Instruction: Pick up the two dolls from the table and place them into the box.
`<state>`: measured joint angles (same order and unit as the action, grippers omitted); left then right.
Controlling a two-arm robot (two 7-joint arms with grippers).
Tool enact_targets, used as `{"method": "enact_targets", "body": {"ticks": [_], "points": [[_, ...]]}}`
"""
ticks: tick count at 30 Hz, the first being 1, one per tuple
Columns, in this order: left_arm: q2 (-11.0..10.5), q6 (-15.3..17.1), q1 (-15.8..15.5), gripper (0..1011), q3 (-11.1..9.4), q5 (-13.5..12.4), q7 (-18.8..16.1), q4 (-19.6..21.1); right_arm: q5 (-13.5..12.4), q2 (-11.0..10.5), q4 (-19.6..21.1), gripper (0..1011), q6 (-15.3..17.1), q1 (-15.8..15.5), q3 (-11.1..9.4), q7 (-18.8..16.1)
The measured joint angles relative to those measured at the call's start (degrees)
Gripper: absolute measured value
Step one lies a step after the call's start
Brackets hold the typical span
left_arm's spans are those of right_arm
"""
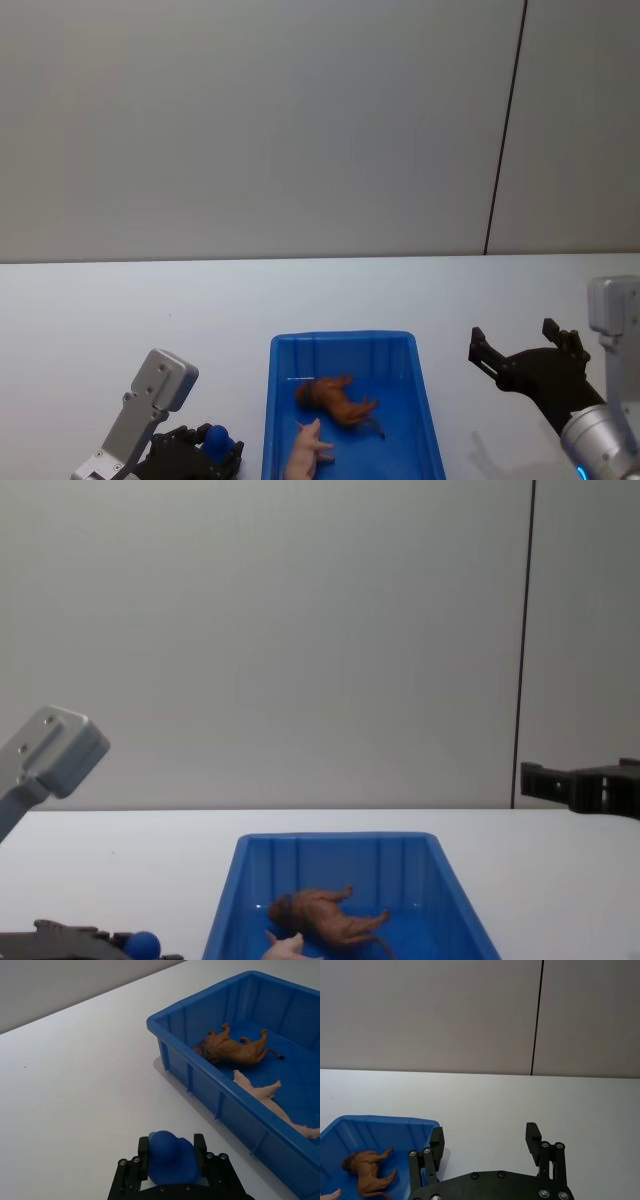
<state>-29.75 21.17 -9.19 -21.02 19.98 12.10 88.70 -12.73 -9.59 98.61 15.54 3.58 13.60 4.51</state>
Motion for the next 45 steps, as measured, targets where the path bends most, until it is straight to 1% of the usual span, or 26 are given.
{"method": "enact_targets", "body": {"ticks": [3, 4, 7, 12, 17, 24, 30, 38, 40, 42, 43, 45], "points": [[0.13, -0.22, -0.2, 462, 0.0, -0.17, 0.26, -0.48, 0.0, 0.0, 0.0, 1001, 0.0, 0.0, 0.0, 0.0], [0.2, -0.37, -0.3, 461, 0.0, -0.27, 0.39, -0.79, 0.0, 0.0, 0.0, 1001, 0.0, 0.0, 0.0, 0.0], [0.3, -0.84, -0.44, 365, 0.05, -0.46, 0.56, -1.26, 0.0, 0.0, 0.0, 1001, 0.0, 0.0, 0.0, 0.0], [0.32, -1.46, -0.5, 327, 0.15, -0.52, 0.63, -1.45, 0.0, 0.0, 0.0, 1001, 0.0, 0.0, 0.0, 0.0], [0.23, -2.73, -0.55, 294, 0.47, -0.61, 0.53, -1.32, 0.0, 0.0, 0.0, 1001, 0.0, 0.0, 0.0, 0.0], [-0.26, -4.93, -0.78, 252, 1.28, -1.0, 0.02, 0.36, 0.0, 0.0, 0.0, 1001, 0.0, 0.0, 0.0, 0.0], [-0.58, -6.69, -1.25, 223, 1.85, -1.42, 0.34, 1.98, 0.0, 0.0, 0.0, 1001, 0.0, 0.0, 0.0, 0.0], [-0.55, -9.32, -2.39, 176, 2.35, -1.42, 3.45, 3.91, 0.0, 0.0, 0.0, 1001, 0.0, 0.0, 0.0, 0.0], [-0.45, -9.77, -2.62, 167, 2.39, -1.25, 4.21, 4.12, 0.0, 0.0, 0.0, 1001, 0.0, 0.0, 0.0, 0.0], [-0.19, -10.7, -3.12, 153, 2.4, -0.74, 5.94, 4.48, 0.0, 0.0, 0.0, 1001, 0.0, 0.0, 0.0, 0.0], [-0.19, -10.7, -3.12, 145, 2.4, -0.74, 5.94, 4.48, 0.0, 0.0, 0.0, 1001, 0.0, 0.0, 0.0, 0.0], [0.06, -11.43, -3.46, 134, 2.4, -0.28, 7.38, 4.62, 0.0, 0.0, 0.0, 1001, 0.0, 0.0, 0.0, 0.0]]}}
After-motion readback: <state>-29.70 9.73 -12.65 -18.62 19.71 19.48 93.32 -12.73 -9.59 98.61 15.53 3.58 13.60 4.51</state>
